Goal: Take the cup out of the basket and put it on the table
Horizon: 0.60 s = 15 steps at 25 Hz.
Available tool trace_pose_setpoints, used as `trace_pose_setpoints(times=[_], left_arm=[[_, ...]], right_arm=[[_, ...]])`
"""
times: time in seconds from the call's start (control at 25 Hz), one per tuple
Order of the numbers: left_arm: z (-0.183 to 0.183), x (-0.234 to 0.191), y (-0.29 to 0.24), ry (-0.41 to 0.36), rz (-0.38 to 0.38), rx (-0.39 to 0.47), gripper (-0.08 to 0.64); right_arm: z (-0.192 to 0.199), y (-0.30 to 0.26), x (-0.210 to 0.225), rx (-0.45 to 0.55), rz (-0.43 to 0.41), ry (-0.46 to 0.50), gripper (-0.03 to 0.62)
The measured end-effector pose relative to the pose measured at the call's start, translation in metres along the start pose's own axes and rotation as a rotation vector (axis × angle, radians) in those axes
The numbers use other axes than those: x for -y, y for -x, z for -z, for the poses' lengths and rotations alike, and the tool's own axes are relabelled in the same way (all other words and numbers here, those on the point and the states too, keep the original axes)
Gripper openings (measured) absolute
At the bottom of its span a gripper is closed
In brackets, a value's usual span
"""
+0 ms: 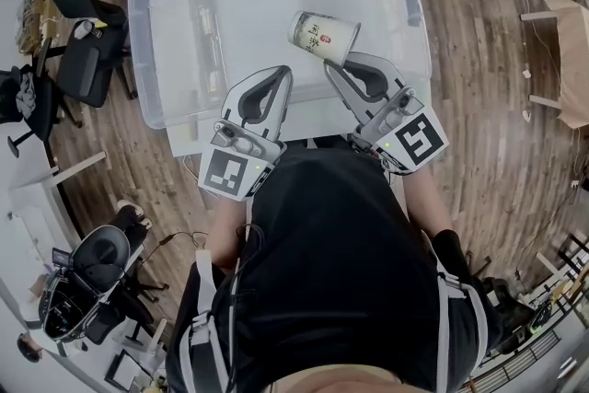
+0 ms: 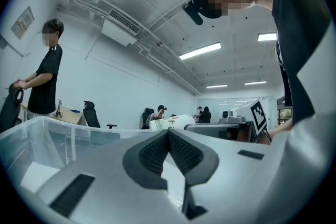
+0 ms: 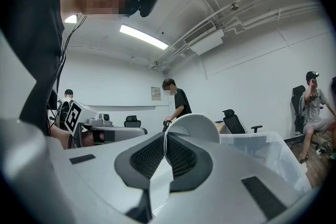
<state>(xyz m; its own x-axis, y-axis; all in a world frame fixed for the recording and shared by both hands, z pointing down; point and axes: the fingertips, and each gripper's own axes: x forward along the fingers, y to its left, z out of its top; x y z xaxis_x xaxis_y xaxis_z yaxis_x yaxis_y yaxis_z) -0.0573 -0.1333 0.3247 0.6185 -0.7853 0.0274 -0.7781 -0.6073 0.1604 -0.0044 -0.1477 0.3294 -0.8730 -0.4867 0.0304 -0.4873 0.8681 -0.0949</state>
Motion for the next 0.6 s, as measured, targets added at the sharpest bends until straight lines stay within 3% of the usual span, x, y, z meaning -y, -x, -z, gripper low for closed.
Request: trace_pose_setpoints(times=[0.36, 0.6], left_arm=[[0.01, 0.026, -0.001, -0.001, -0.069, -0.011, 0.017], [0.023, 0.049, 0.012, 0.016, -0.129, -0.002, 0.017]], right_arm=[[0.002, 0.016, 0.005, 0.025, -0.016, -0.004, 0.028], [0.009, 0.032, -0.003, 0.019, -0.069, -0.005, 0.028]])
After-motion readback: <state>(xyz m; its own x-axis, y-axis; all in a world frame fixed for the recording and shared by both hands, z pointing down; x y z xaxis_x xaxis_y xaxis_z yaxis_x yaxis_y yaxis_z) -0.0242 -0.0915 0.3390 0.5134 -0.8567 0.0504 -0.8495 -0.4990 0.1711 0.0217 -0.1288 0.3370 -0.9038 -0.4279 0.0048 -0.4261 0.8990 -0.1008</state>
